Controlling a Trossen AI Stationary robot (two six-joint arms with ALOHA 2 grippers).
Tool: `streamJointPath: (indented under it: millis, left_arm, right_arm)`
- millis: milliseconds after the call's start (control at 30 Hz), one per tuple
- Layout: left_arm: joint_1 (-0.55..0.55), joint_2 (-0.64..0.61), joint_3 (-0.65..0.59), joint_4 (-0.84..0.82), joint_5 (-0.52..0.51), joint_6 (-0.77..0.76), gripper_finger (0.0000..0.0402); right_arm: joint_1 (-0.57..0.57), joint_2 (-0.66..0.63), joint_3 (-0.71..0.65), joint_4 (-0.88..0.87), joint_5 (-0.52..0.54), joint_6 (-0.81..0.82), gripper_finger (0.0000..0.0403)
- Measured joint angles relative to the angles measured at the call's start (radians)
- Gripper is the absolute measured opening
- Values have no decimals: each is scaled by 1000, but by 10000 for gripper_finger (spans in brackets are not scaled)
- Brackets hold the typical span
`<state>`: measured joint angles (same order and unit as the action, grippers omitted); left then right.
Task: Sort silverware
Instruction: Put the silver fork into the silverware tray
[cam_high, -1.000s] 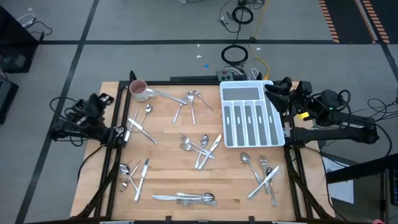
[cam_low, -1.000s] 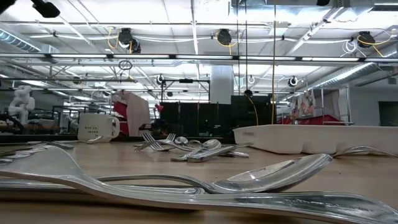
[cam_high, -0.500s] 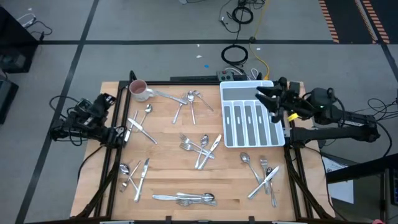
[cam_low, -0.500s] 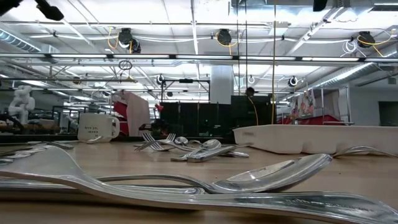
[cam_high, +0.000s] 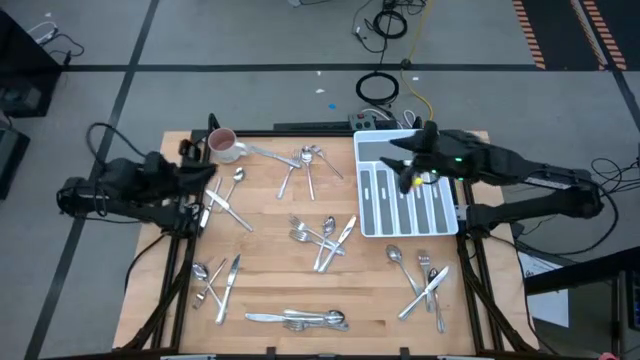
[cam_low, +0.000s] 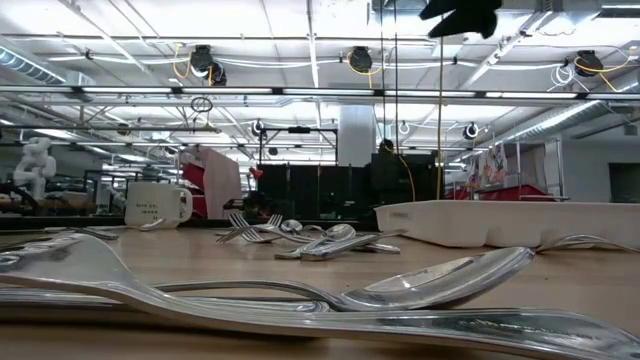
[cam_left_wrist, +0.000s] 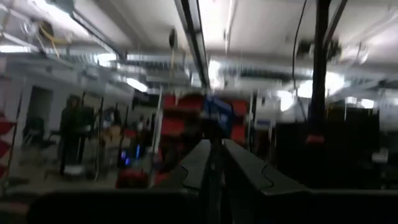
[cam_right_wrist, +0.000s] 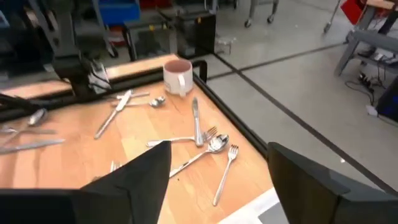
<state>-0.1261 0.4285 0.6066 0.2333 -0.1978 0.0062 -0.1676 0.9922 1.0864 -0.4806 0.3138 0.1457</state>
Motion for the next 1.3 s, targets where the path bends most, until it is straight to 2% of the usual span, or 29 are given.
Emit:
streamJointPath:
  millis: [100, 233, 300, 467, 567, 633, 667, 833, 1000, 1133, 1300]
  left_arm:
    - [0, 65, 12, -16, 28, -65, 50]
    - [0, 125, 13, 95, 122, -177, 50]
    - [0, 142, 16, 111, 100, -203, 50]
    - [1, 159, 15, 70, -305, -212, 50]
    - [0, 159, 15, 16, -457, -247, 50]
    - [2, 151, 15, -75, -488, -264, 50]
    - [1, 147, 15, -121, -471, -272, 50]
    - [14, 152, 15, -325, -182, -397, 50]
    - [15, 200, 14, -353, 3, -388, 57]
    - [15, 267, 14, -357, 144, -386, 86]
    - [14, 371, 14, -357, 315, -420, 145]
  right_arm:
    - [-19, 95, 28, 16, -1, 0, 275]
    - [-49, 224, 64, 59, -1, 11, 283]
    - [-74, 291, 90, 86, 20, 58, 283]
    - [-127, 445, 171, 100, 48, 168, 276]
    - [-132, 511, 217, 103, 44, 144, 273]
    - [-132, 548, 240, 103, 45, 119, 273]
    - [-132, 564, 247, 102, 44, 107, 274]
    - [-141, 628, 270, 80, -42, 106, 288]
    - [-148, 674, 270, 74, -59, 114, 304]
    - [-156, 692, 270, 76, -59, 125, 310]
    - [-167, 692, 270, 82, -54, 126, 310]
